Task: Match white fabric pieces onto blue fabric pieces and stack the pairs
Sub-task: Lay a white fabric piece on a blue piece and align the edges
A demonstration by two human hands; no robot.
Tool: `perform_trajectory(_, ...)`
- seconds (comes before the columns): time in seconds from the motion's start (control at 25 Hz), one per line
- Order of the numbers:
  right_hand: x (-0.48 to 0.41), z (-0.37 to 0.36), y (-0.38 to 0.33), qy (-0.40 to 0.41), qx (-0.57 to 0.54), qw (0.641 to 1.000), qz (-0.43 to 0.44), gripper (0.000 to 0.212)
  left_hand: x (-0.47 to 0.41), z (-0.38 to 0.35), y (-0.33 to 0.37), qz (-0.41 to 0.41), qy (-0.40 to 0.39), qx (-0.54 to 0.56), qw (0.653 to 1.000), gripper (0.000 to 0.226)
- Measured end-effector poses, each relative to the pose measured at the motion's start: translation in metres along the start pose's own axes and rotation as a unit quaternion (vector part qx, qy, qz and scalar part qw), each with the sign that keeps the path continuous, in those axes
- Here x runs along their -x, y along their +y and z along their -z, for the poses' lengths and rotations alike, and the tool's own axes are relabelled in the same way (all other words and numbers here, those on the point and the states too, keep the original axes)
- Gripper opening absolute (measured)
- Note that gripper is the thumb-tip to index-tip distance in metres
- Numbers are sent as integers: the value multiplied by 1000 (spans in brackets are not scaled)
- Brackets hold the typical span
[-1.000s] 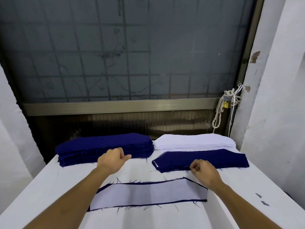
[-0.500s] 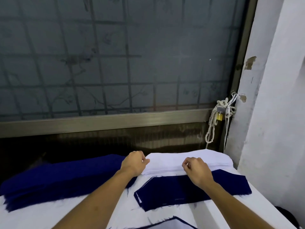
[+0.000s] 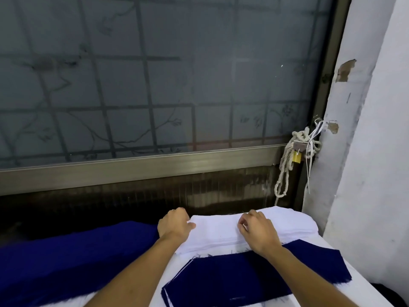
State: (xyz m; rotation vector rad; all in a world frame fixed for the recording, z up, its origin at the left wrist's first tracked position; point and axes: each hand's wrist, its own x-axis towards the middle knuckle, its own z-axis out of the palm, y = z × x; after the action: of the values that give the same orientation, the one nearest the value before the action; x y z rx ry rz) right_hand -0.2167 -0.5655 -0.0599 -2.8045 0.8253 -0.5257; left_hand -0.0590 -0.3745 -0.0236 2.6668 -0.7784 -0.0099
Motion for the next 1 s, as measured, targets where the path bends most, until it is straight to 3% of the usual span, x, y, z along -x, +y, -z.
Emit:
perform_trajectory(0.24, -3, -8, 0, 0, 22, 1000, 15, 27, -2, -1, -4, -22, 50, 7, 998, 27)
perform_trajectory(0.48, -4, -8, -5, -1, 40, 999, 14, 33, 1, 2, -3, -104, 108, -138, 979, 27)
perform_trajectory(0.64, -3, -6, -19, 24, 36, 999, 6, 39, 10, 8, 5, -168, 124, -114, 971, 16)
perform_trajectory(0.76, -4, -3, -37, 41, -14, 997, 58, 48, 25, 15, 16, -214, 94, -65, 970, 11)
perform_trajectory(0.88, -4, 6, -58, 47, -45, 991, 114, 32, 40, 26, 27, -246, 74, -64, 964, 22)
perform_trajectory(1.0, 1, 20, -65, 49, -55, 994, 86, 20, 52, 43, 24, -250, 89, -34, 964, 26)
